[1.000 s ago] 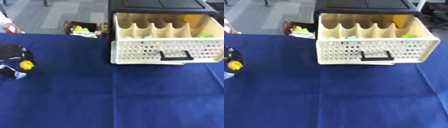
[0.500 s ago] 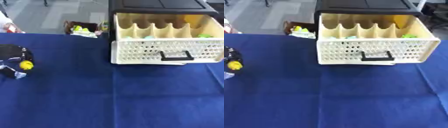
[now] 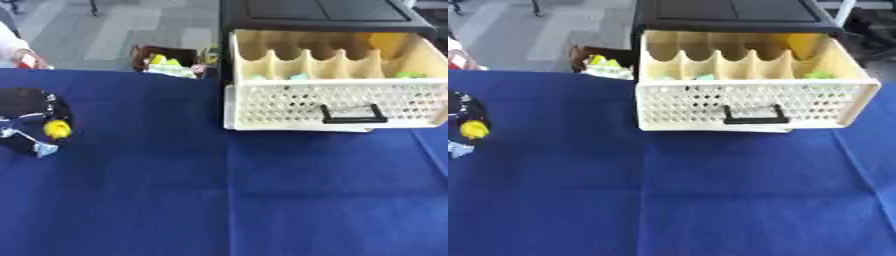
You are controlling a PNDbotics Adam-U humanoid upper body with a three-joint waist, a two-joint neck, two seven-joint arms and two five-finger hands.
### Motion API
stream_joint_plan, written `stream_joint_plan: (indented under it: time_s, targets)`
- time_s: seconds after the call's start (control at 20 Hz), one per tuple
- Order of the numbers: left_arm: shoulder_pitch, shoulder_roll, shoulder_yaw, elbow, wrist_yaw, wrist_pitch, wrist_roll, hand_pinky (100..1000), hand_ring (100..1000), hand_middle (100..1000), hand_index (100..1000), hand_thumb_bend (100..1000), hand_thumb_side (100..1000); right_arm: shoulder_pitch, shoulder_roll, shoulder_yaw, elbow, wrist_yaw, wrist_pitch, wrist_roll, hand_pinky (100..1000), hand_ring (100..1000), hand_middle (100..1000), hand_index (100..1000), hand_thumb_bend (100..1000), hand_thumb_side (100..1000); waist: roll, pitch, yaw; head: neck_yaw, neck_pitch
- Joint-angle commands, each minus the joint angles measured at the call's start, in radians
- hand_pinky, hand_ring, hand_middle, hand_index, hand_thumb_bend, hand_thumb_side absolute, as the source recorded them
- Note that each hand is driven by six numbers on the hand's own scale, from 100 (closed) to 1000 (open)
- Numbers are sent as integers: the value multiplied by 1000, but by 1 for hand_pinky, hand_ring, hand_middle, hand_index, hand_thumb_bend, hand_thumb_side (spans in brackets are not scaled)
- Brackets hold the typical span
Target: Pick up objects from table and place into drawer.
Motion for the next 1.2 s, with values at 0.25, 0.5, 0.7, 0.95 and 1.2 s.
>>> stream_joint_plan:
  time_s: [0.25, 0.5, 0.7, 0.95, 1.2]
  targets:
    - [-36, 17, -8, -39, 62, -15, -25, 100, 373, 460, 591, 100, 257, -1, -11, -9, -14, -8, 3, -3, 711, 100, 152, 691, 100, 976, 5, -45, 5, 1, 4]
    - [-63, 2, -34, -67, 128, -16, -44, 100, 370, 459, 592, 100, 251, 4, -7, -4, -14, -6, 7, 1, 708, 100, 153, 690, 100, 972, 12, -64, 12, 1, 19]
    - [-90, -25, -56, -86, 185, -16, -67, 100, 365, 456, 590, 100, 248, 1, -2, 6, -14, -5, 12, 11, 708, 100, 153, 689, 100, 972, 21, -82, 13, 5, 28]
    - [-119, -70, -74, -111, 256, -16, -100, 100, 356, 446, 588, 100, 247, 2, 5, 20, -14, -3, 21, 27, 709, 100, 153, 688, 100, 973, 35, -99, 8, 11, 33]
    - [-137, -129, -73, -129, 327, -16, -106, 100, 338, 429, 594, 100, 244, 10, 16, 21, -14, -2, 28, 34, 713, 100, 153, 688, 100, 976, 48, -108, 0, 14, 35]
